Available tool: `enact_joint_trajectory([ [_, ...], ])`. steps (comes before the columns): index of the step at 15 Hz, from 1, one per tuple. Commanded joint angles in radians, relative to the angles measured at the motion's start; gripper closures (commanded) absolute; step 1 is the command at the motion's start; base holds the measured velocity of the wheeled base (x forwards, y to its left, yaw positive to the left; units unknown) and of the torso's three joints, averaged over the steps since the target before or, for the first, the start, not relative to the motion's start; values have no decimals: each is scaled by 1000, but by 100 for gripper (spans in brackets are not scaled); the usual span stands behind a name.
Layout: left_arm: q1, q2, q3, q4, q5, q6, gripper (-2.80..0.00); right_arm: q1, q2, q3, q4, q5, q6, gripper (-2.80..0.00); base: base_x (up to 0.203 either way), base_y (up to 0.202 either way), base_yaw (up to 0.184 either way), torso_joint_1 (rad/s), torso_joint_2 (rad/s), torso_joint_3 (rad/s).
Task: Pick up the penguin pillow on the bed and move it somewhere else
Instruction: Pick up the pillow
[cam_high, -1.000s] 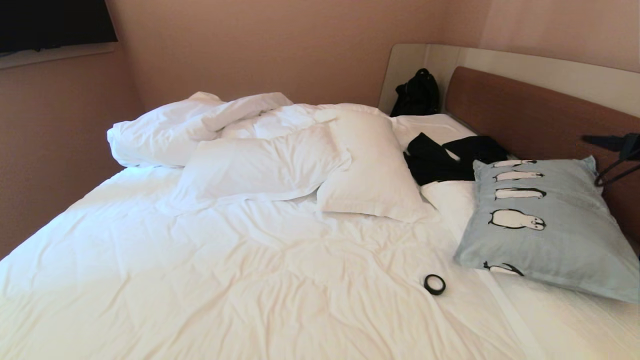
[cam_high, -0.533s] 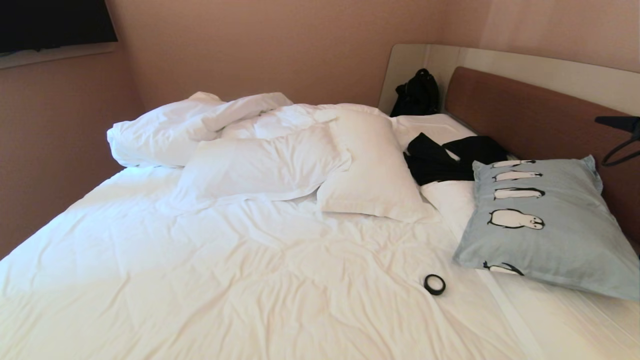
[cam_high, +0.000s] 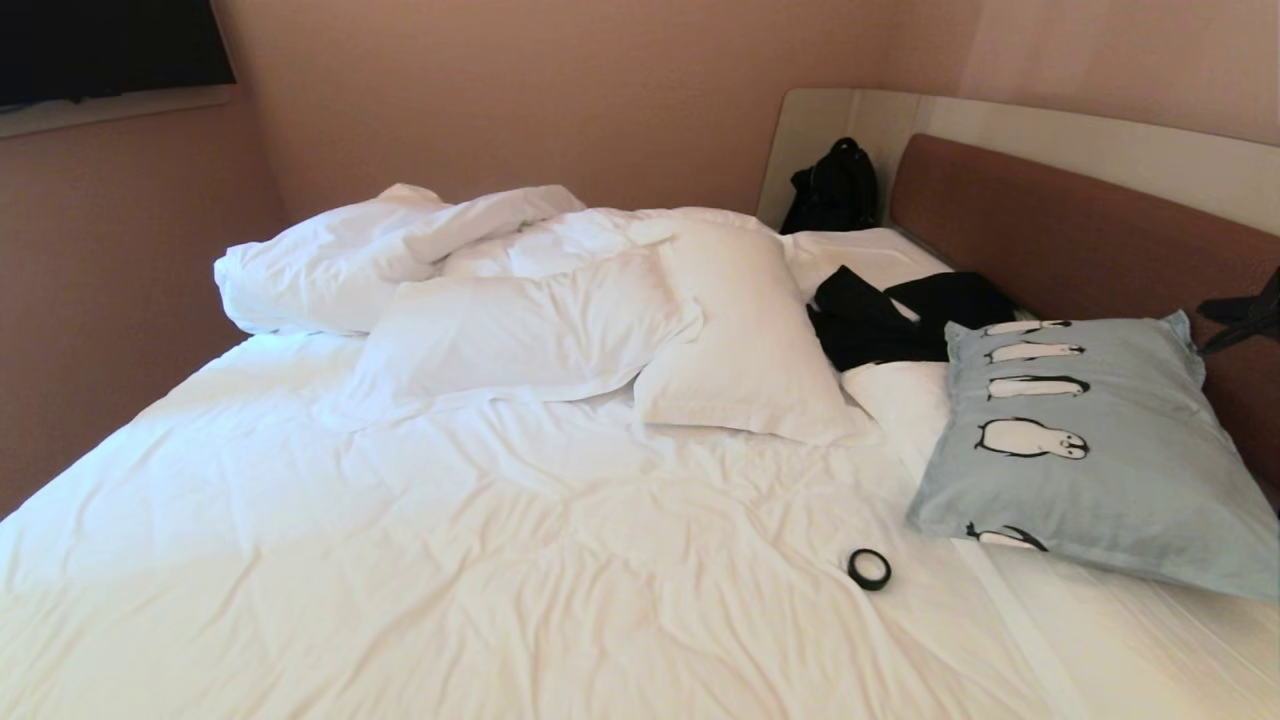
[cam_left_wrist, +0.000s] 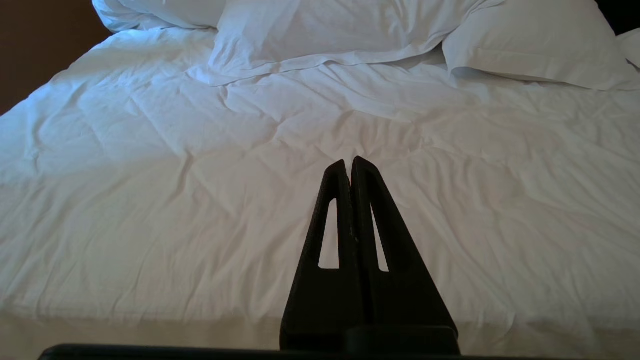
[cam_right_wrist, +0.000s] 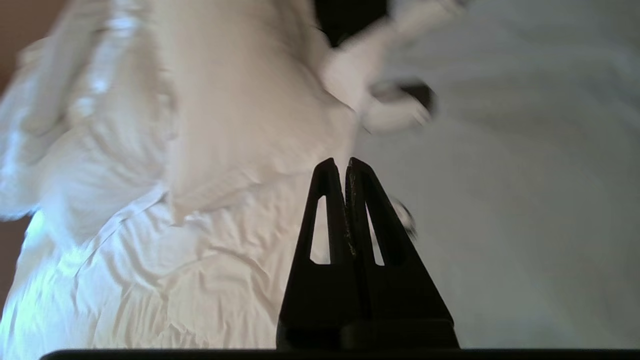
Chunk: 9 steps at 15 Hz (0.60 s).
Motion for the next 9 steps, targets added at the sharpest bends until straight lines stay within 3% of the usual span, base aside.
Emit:
enact_joint_trajectory([
  [1,0,0,2,0,0,0,0,-50,-46,145,53,-283,65,0,0,0,0,0,0,0],
  [3,0,0,2,0,0,0,0,-115,-50,247,32,-221,68,0,0,0,0,0,0,0],
  [5,0,0,2,0,0,0,0,-195,-53,348,-77,-28,68,0,0,0,0,0,0,0],
  [8,0,0,2,0,0,0,0,-331,-46,498,-287,330,67,0,0,0,0,0,0,0],
  [9,0,0,2,0,0,0,0,-356,-43,546,-343,382,64,0,0,0,0,0,0,0],
])
